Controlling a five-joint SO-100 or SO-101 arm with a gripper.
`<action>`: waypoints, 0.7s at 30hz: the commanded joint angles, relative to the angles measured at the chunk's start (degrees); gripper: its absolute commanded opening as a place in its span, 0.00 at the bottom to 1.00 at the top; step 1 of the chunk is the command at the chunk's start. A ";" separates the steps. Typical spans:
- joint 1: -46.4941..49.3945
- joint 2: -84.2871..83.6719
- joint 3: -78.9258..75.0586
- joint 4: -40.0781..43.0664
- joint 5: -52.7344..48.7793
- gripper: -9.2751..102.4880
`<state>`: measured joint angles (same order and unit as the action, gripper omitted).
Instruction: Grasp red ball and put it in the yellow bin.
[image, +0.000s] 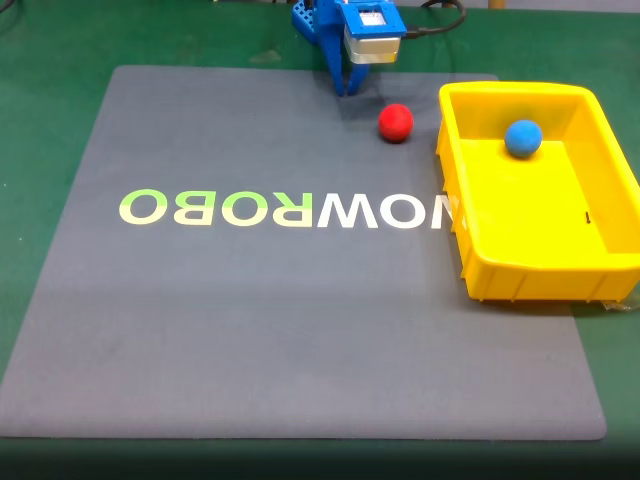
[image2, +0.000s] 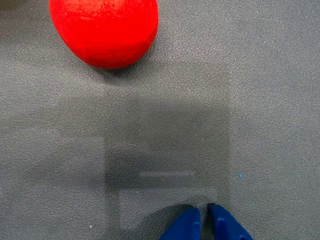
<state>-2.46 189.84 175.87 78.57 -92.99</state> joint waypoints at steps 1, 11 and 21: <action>0.79 0.79 1.85 0.35 -0.35 0.08; 0.79 0.79 1.85 0.35 -0.26 0.08; 0.97 0.79 1.76 0.53 0.18 0.09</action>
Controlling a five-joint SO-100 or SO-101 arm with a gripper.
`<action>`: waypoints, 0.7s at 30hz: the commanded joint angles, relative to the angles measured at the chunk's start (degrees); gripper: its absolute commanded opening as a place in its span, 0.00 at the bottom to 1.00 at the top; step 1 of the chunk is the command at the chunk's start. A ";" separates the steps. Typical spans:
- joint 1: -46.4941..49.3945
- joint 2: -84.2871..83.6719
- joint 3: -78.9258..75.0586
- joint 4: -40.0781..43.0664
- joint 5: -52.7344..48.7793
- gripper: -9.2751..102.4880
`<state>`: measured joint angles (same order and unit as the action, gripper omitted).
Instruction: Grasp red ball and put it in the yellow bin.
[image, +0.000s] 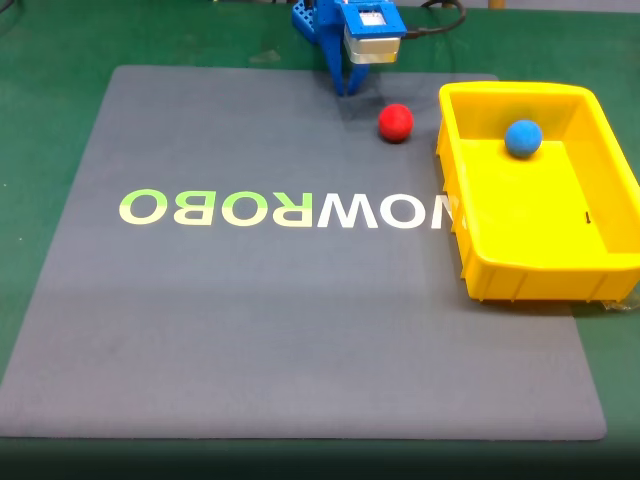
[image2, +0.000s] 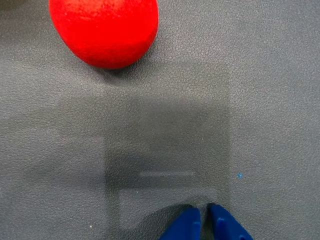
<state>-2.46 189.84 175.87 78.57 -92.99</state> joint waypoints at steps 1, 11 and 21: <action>1.05 0.79 1.76 0.62 0.44 0.12; 3.08 -4.22 -0.97 -2.72 -1.23 0.43; -4.39 -25.49 -7.03 -25.49 5.27 0.43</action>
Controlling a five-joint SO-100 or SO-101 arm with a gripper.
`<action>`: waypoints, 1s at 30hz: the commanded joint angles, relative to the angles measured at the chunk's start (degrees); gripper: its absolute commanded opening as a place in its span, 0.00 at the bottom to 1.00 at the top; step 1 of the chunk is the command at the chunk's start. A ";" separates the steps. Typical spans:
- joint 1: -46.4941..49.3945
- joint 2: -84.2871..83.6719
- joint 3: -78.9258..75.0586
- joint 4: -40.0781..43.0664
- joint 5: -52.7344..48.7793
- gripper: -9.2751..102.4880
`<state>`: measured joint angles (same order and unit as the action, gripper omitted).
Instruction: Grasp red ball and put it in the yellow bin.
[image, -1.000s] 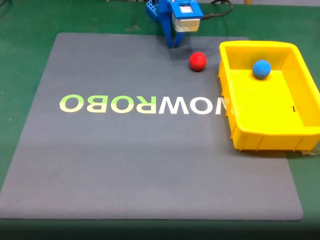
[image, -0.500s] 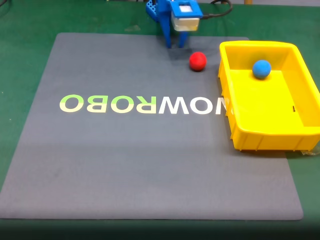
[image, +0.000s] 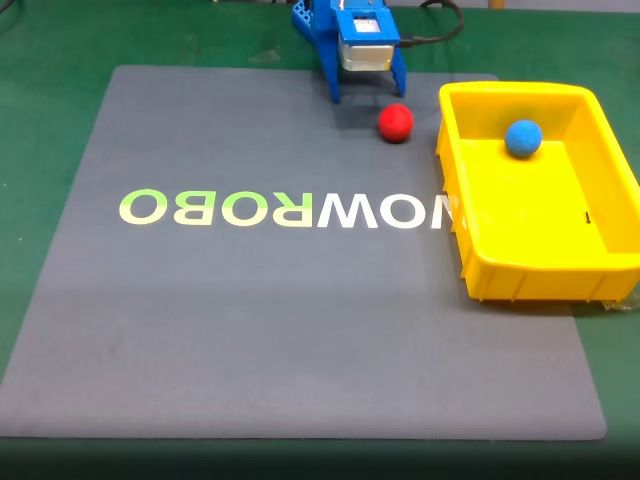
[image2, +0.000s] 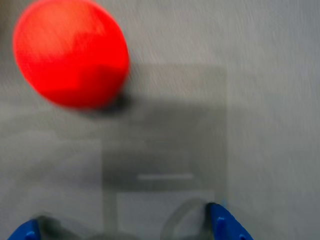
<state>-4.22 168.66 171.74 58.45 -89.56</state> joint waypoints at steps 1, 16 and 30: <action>-3.43 -6.42 -3.60 -7.29 2.37 0.43; -3.78 -31.99 -14.06 -24.35 1.58 0.43; -3.43 -47.37 -21.18 -32.96 0.97 0.43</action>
<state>-8.61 123.05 154.25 27.60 -88.24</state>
